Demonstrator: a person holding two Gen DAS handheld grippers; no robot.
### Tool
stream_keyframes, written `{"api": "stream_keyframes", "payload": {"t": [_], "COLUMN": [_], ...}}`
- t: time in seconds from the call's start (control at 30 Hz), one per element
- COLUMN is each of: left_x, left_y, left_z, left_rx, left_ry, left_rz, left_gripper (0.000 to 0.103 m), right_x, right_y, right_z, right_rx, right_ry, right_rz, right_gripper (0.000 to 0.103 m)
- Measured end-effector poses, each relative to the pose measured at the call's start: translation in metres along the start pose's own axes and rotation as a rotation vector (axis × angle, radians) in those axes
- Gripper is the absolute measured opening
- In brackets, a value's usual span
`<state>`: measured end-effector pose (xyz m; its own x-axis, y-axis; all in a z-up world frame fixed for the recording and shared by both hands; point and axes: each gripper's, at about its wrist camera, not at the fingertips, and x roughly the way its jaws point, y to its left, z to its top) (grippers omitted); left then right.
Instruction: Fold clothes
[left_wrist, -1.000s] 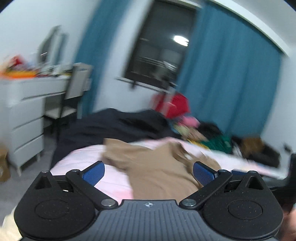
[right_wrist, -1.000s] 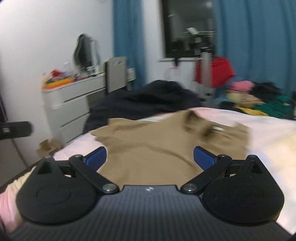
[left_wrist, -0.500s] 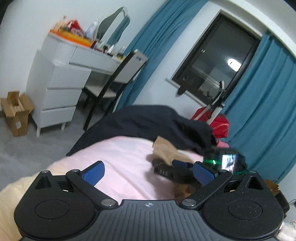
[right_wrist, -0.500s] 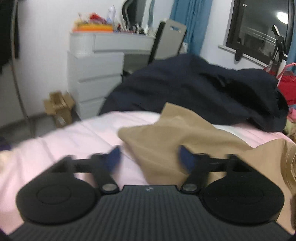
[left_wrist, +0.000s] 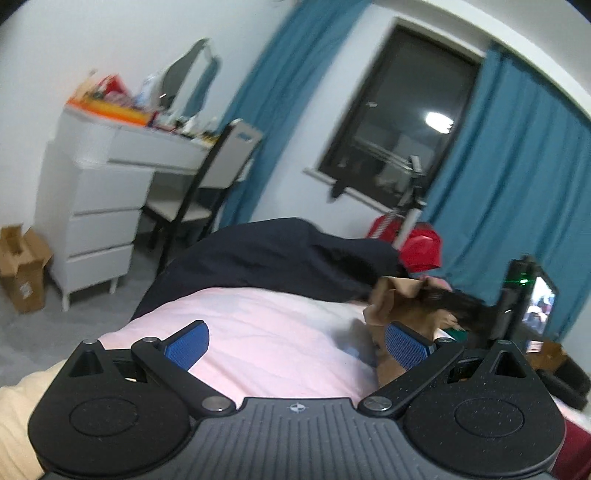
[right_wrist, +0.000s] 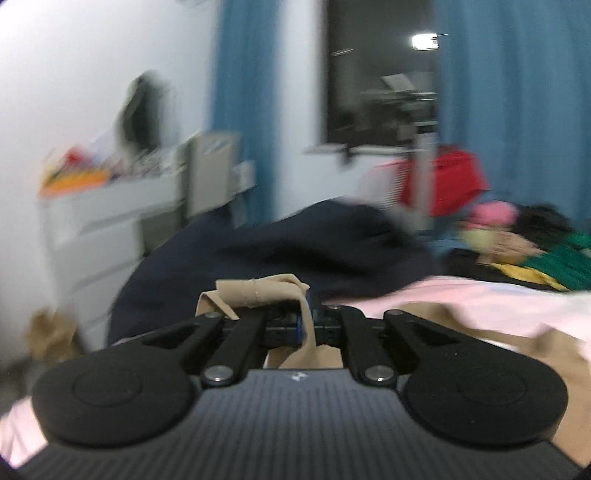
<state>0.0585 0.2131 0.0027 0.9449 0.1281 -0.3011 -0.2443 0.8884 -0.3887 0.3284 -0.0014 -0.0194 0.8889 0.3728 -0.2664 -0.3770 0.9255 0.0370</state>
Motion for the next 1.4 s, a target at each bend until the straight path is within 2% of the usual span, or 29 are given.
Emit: {"api": "stream_keyframes", "payload": {"t": [0.07,0.17,0.27,0.3,0.33,0.4,0.47,0.6,0.7,0.77,0.83,0.87,0.9,0.93,0.97,1.0,1.17,1.27,1.33,1.4], "left_x": [-0.001,0.004,0.012,0.015,0.018,0.023,0.03,0.041,0.048,0.051,0.051,0.051,0.051,0.052,0.052,0.053,0.06,0.062,0.062,0.061], "left_y": [-0.018,-0.042,-0.06,-0.065,-0.066,-0.068,-0.067,-0.062,-0.057,-0.059,-0.059,-0.059,-0.059,-0.059,-0.06,-0.06,-0.064,-0.068,-0.072,-0.076], "left_z": [-0.007,-0.02,-0.032,-0.036,-0.039,-0.043,-0.045,-0.047,-0.05,-0.051,-0.053,-0.054,-0.054,-0.056,-0.057,-0.059,-0.066,-0.071,-0.074,-0.077], "left_rx": [0.049,0.128,0.179,0.191,0.185,0.171,0.153,0.13,0.123,0.123,0.13,0.133,0.136,0.133,0.131,0.129,0.131,0.146,0.172,0.208], "left_ry": [-0.007,0.009,0.041,0.053,0.067,0.095,0.114,0.128,0.147,0.158,0.16,0.162,0.163,0.167,0.171,0.179,0.203,0.214,0.208,0.191], "left_rz": [-0.03,-0.057,-0.07,-0.074,-0.08,-0.092,-0.098,-0.09,-0.082,-0.079,-0.081,-0.083,-0.085,-0.085,-0.086,-0.086,-0.091,-0.103,-0.106,-0.106], "left_gripper": [0.103,0.103,0.103,0.103,0.103,0.103,0.103,0.103,0.103,0.103,0.103,0.103,0.103,0.103,0.103,0.103,0.103,0.103,0.103,0.103], "right_x": [-0.016,-0.028,-0.035,-0.039,-0.045,-0.059,-0.074,-0.076,-0.063,-0.051,-0.035,-0.033,-0.03,-0.028,-0.026,-0.024,-0.024,-0.004,0.012,0.028], "right_y": [-0.043,-0.097,-0.136,-0.146,-0.153,-0.154,-0.154,-0.132,-0.106,-0.096,-0.089,-0.094,-0.099,-0.105,-0.11,-0.116,-0.158,-0.186,-0.201,-0.218], "right_z": [-0.001,-0.019,-0.038,-0.043,-0.046,-0.049,-0.05,-0.04,-0.039,-0.045,-0.052,-0.052,-0.052,-0.051,-0.051,-0.051,-0.016,-0.006,-0.012,-0.026], "right_rx": [0.104,0.194,0.249,0.257,0.243,0.177,0.104,-0.058,-0.242,-0.311,-0.359,-0.329,-0.296,-0.263,-0.23,-0.197,0.041,0.149,0.188,0.225], "right_ry": [-0.004,0.081,0.201,0.243,0.258,0.23,0.178,0.139,0.165,0.216,0.28,0.294,0.306,0.319,0.332,0.344,0.217,0.16,0.166,0.223], "right_rz": [-0.098,-0.215,-0.234,-0.223,-0.219,-0.228,-0.226,-0.11,0.013,0.052,0.066,0.063,0.059,0.056,0.052,0.048,0.019,-0.059,-0.152,-0.24], "right_gripper": [0.005,0.008,0.012,0.027,0.054,0.085,0.084,0.083,0.082,0.081,0.061,0.054,0.036,0.024,0.018,0.006,0.005,0.005,0.005,0.005]}}
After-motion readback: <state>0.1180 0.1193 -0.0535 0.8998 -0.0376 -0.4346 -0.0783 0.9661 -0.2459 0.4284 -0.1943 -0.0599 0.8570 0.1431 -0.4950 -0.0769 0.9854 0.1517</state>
